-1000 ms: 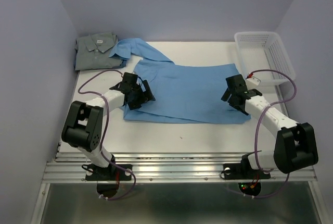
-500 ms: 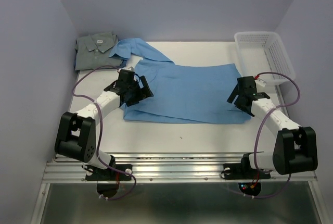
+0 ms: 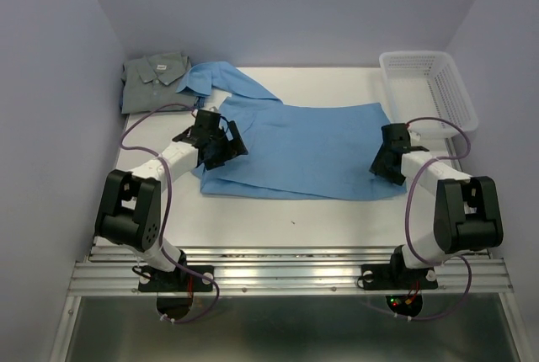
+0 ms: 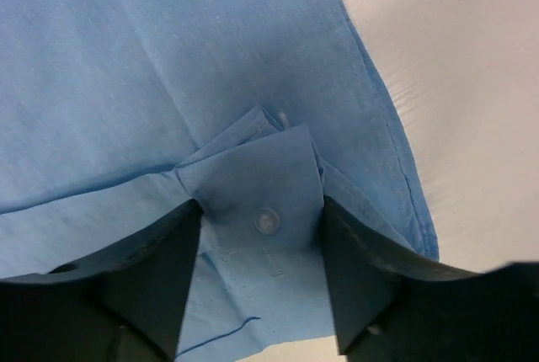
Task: Fold and stack the long sleeve shirts
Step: Fold the shirt
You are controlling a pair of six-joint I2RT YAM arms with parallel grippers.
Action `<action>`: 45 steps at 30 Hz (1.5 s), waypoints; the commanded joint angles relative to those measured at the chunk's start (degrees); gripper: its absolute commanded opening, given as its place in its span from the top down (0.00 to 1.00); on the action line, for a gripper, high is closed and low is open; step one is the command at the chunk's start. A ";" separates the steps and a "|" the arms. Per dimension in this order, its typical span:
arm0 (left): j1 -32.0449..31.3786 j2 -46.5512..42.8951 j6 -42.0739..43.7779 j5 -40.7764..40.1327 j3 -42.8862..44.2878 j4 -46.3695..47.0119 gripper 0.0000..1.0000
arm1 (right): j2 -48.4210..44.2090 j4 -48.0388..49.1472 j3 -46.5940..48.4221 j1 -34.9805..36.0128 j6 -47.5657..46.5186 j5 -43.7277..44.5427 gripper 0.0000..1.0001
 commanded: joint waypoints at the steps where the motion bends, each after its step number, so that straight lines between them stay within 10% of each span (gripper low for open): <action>1: 0.57 0.00 0.84 -0.74 2.49 0.03 0.01 | -0.26 1.02 2.80 -0.52 -0.60 1.49 0.50; 7: 0.58 1.49 0.75 -0.30 3.37 0.64 0.01 | -2.28 -2.68 5.87 -0.52 -2.79 4.93 0.57; 15: 0.58 4.48 0.75 1.19 4.34 1.08 0.01 | -4.56 -0.31 7.81 -0.52 -11.14 -2.19 0.99; 27: 0.58 6.94 0.66 2.77 4.69 1.52 0.01 | -2.64 6.81 5.88 -0.52 -17.65 -0.35 0.98; 30: 0.58 7.21 0.75 3.04 4.69 1.52 0.01 | -0.79 8.04 5.70 -0.52 -17.48 1.23 0.82; 32: 0.58 6.94 0.93 3.13 4.87 1.17 0.01 | 0.35 7.26 6.40 -0.52 -17.21 2.37 0.41; 37: 0.58 3.00 1.28 3.30 5.83 -0.23 0.01 | -5.68 4.44 8.87 1.93 -15.64 -0.26 0.00; 45: -1.00 -0.09 2.07 3.20 8.12 -1.38 0.01 | -9.93 8.21 2.81 8.27 -7.55 -7.98 0.00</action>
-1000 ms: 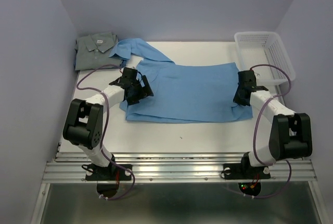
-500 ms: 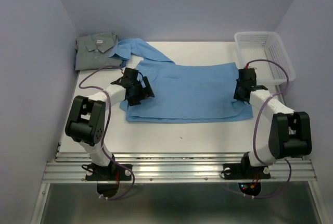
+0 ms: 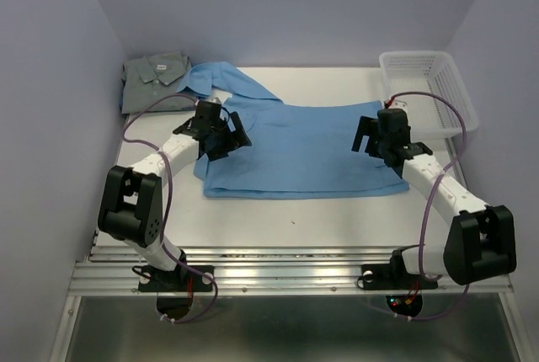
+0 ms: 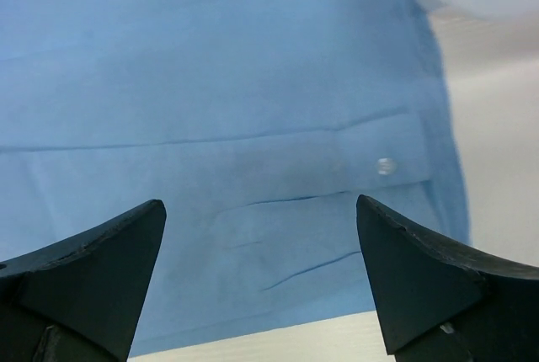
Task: Fold and stack the long sleeve shirts
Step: Fold the shirt
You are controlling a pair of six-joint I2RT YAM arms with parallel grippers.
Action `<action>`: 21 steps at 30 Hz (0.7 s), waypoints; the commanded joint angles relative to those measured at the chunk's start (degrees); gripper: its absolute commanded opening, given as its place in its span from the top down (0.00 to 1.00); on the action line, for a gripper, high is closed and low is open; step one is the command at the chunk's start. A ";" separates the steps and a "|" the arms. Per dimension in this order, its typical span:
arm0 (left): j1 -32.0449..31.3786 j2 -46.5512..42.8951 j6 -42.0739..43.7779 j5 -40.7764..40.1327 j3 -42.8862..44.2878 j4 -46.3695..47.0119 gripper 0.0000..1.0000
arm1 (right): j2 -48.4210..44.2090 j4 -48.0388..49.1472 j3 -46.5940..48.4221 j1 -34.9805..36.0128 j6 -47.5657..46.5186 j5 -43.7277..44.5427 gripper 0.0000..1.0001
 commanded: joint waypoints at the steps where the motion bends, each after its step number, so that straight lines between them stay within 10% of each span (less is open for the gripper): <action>1: -2.16 -2.91 2.09 1.05 3.57 0.19 0.01 | 0.98 4.17 -3.21 2.56 5.30 -5.92 0.00; 14: -7.18 0.44 1.05 3.78 -10.56 7.93 0.01 | 10.56 9.36 -7.95 3.09 10.93 -8.65 0.00; 21: -8.41 -11.85 -4.92 2.55 -26.28 9.34 0.01 | 4.34 6.73 -18.58 3.09 17.86 -13.20 0.00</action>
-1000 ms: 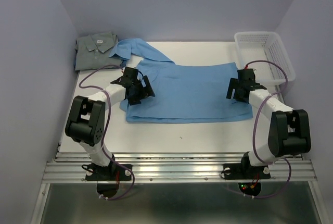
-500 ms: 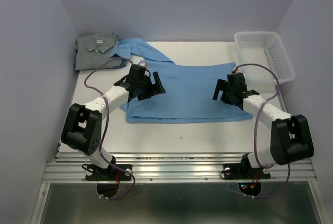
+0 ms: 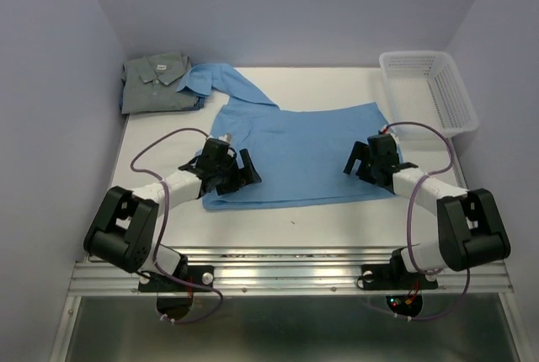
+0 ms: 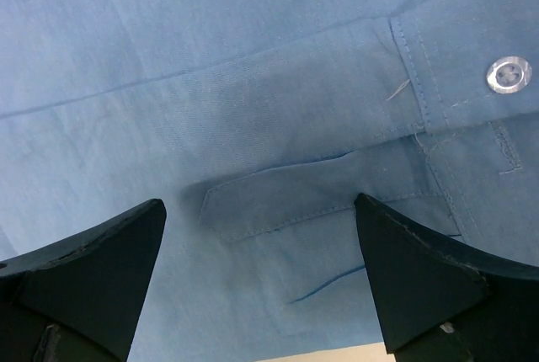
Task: Fold and stack the long sleeve shirts
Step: Fold the shirt
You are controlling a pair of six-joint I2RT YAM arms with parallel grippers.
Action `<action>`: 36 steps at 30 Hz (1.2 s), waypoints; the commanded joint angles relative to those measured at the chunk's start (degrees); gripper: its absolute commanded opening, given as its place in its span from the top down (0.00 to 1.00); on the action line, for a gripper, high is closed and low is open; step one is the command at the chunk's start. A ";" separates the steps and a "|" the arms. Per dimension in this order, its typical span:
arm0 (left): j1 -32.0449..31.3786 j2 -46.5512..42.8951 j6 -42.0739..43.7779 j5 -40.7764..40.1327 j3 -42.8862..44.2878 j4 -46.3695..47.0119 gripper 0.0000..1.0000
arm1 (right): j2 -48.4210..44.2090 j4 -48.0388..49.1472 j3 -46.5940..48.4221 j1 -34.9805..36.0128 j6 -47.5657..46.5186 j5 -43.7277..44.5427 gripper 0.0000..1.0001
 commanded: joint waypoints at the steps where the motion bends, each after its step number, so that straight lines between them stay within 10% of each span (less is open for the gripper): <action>1: -1.22 -5.70 -4.24 -1.45 -8.97 -2.88 0.01 | -4.04 -4.49 -7.31 0.32 6.07 -5.63 0.00; 11: -2.71 -22.05 -12.06 -6.10 -10.57 -20.71 0.01 | -21.62 -16.78 -14.09 0.85 10.48 -12.67 0.00; 16: -2.63 -22.60 -7.68 -13.73 4.23 -26.78 0.01 | -25.94 -18.38 -4.29 0.85 5.91 -12.41 0.00; 23: 10.09 -0.85 10.66 -14.56 30.16 -21.96 0.01 | -8.07 -16.80 18.37 0.85 -1.11 5.05 0.00; 36: 15.13 35.73 33.37 -9.72 66.23 -31.70 0.01 | 27.30 -19.08 54.54 -4.16 -12.11 4.47 0.00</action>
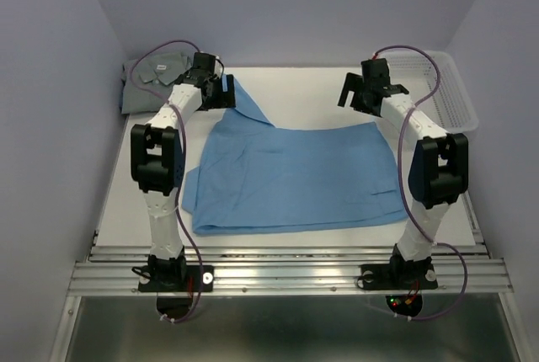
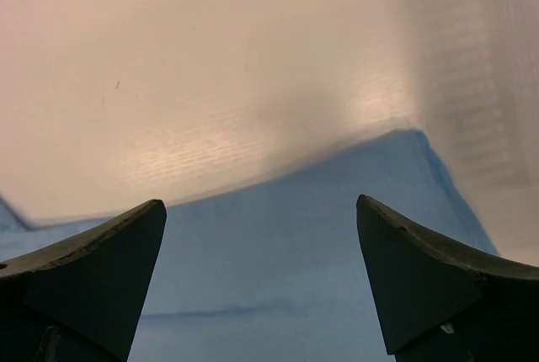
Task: Fold and stack the long sleeve shirts
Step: Fold the shirt
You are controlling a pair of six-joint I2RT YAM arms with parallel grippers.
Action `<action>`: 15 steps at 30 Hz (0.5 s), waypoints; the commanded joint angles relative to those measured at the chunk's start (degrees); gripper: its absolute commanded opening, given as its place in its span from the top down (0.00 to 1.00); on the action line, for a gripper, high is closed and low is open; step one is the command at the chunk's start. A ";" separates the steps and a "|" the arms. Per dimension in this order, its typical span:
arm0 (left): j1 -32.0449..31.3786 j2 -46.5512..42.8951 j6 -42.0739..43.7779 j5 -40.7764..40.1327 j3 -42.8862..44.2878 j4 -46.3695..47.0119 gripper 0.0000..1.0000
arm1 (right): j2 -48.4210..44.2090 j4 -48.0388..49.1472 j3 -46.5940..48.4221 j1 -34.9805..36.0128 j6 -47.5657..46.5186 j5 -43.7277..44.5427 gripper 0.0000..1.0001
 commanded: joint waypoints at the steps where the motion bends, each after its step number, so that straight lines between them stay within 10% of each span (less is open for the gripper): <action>1: 0.59 5.49 8.61 2.32 8.71 -7.05 0.01 | 5.68 -1.77 8.29 -2.61 -4.40 1.25 0.00; 15: 1.21 20.35 11.77 8.48 22.45 -7.33 0.03 | 19.14 -4.23 20.18 -3.85 -8.44 3.54 0.00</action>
